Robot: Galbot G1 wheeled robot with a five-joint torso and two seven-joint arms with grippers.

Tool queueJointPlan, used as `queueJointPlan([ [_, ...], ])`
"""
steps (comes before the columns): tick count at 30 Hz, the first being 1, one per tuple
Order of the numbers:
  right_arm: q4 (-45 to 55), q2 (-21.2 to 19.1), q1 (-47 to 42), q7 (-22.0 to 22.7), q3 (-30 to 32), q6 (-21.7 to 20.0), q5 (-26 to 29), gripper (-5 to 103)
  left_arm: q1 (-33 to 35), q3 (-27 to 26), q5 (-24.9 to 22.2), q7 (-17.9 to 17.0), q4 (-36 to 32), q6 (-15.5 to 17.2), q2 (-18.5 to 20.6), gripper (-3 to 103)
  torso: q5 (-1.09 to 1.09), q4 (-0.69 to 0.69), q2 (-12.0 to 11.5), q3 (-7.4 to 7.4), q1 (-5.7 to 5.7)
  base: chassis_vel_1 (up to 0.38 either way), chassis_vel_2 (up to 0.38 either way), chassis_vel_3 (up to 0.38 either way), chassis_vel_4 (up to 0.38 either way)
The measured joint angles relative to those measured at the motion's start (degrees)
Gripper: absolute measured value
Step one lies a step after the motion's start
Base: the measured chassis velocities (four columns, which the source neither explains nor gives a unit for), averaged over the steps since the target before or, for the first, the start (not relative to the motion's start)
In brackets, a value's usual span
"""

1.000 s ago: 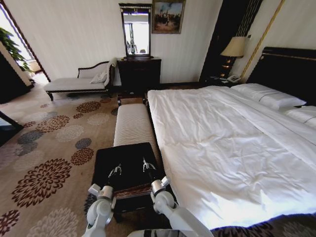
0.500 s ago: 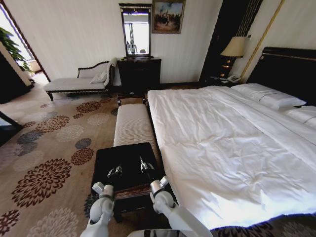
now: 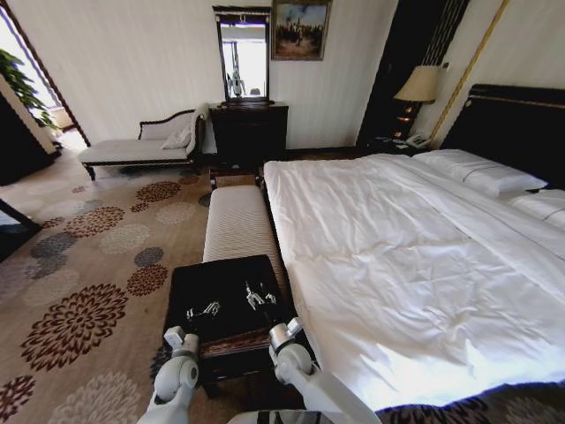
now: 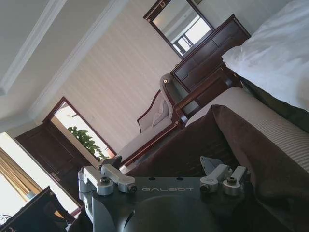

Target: Fold the clothes on the bed and place them into the basket.

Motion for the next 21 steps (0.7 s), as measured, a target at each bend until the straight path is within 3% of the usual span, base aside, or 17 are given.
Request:
queueJointPlan([
  [4,2.1,-0.5,-0.76,0.48,1.15,0.15,0.22,100,2.12,-1.9,-1.36,-0.86,-6.36,0.87,0.34,100,0.01,0.0,0.0,0.0,0.0,0.0,0.0,0.0,0.0],
  [8,5.59,-1.44,-1.46,1.79,2.85,0.18,-0.12,100,4.37,-3.51,-2.67,-1.45,-11.98,0.37,0.32,100,0.01,0.0,0.0,0.0,0.0,0.0,0.0,0.0,0.0],
  [10,7.13,-2.28,-1.69,2.04,4.29,0.69,-3.05,100,5.89,-4.61,-1.86,-2.27,-14.94,-0.13,0.29,100,0.02,0.0,0.0,0.0,0.0,0.0,0.0,0.0,0.0],
  [11,8.39,-3.54,-1.99,1.81,6.79,1.77,-8.49,100,8.25,-6.43,2.63,-4.15,-17.72,-0.13,0.37,100,0.02,0.0,0.0,0.0,0.0,0.0,0.0,0.0,0.0],
  [12,8.39,-3.54,-1.99,1.81,6.79,1.77,-8.49,100,8.25,-6.43,2.63,-4.15,-17.72,-0.13,0.37,100,0.02,0.0,0.0,0.0,0.0,0.0,0.0,0.0,0.0],
  [14,10.02,-5.12,-3.35,1.65,11.47,2.96,-14.99,100,11.99,-8.16,9.51,-5.2,-19.01,-5.17,0.93,100,0.02,0.01,0.0,0.0,0.0,0.0,0.0,0.0,0.0],
  [15,10.02,-5.12,-3.35,1.65,11.47,2.96,-14.99,100,11.99,-8.16,9.51,-5.2,-19.01,-5.17,0.93,100,0.02,0.01,0.0,0.0,0.0,0.0,0.0,0.0,0.0],
  [17,13.13,-6.64,-7.56,2.31,18.24,3.84,-20.73,100,17.21,-9.5,13.92,-3.92,-19.15,-14.42,1.12,100,0.02,0.02,0.0,0.0,0.0,0.0,0.0,0.0,0.0],
  [19,16.62,-7.18,-12.12,4.28,23.21,3.57,-23.19,100,19.94,-9.54,15.0,-2.71,-19.62,-18.88,0.83,100,0.01,0.0,0.0,0.0,0.0,0.0,0.0,0.0,0.0],
  [21,18.5,-7.21,-14.36,5.54,25.42,2.99,-24.23,100,20.88,-9.36,15.52,-2.43,-20.19,-20.17,0.59,100,0.02,-0.02,0.0,-0.01,-0.01,0.0,0.0,0.0,0.0],
])
